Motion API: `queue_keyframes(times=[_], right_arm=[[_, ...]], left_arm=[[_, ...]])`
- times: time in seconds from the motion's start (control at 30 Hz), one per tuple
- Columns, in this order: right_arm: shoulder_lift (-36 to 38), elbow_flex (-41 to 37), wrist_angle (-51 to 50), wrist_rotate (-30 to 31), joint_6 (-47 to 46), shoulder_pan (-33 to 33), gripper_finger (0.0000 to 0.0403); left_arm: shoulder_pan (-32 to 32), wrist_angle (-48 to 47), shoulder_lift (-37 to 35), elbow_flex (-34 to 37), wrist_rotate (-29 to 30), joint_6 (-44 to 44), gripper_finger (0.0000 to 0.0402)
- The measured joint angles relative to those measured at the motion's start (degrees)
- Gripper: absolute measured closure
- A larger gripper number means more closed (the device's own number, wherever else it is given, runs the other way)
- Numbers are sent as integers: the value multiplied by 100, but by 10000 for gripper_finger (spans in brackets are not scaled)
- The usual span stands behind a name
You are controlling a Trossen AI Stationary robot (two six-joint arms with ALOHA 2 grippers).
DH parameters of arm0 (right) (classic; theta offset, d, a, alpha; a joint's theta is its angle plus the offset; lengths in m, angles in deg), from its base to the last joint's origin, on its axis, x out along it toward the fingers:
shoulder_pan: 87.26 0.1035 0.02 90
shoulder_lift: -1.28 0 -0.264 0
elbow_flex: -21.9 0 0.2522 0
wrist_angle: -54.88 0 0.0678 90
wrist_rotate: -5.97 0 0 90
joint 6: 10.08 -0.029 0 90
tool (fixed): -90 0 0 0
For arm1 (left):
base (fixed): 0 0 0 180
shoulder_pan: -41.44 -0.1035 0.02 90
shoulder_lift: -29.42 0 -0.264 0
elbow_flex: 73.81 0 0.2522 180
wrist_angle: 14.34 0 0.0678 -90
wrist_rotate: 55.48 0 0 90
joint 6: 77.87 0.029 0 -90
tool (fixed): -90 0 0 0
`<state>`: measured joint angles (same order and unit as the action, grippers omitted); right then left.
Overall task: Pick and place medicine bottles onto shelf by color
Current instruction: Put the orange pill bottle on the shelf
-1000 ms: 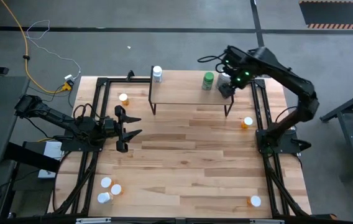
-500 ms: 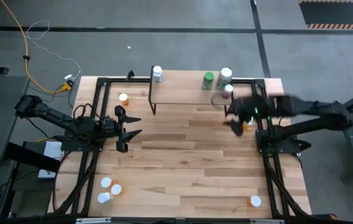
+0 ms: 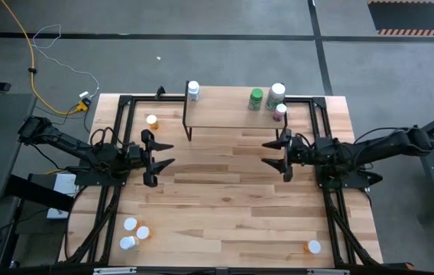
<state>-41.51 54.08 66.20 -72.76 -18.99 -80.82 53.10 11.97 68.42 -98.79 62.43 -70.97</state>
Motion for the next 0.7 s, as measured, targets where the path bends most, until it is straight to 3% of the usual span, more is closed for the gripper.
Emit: queue_keyframes(times=[0.37,0.7], right_arm=[[-2,-57,-19,19,-107,-2,136],[-4,-57,40,-12,183,-2,136]], left_arm=[[1,0,0,0,80,-177,190],[2,-17,0,0,-465,-176,190]])
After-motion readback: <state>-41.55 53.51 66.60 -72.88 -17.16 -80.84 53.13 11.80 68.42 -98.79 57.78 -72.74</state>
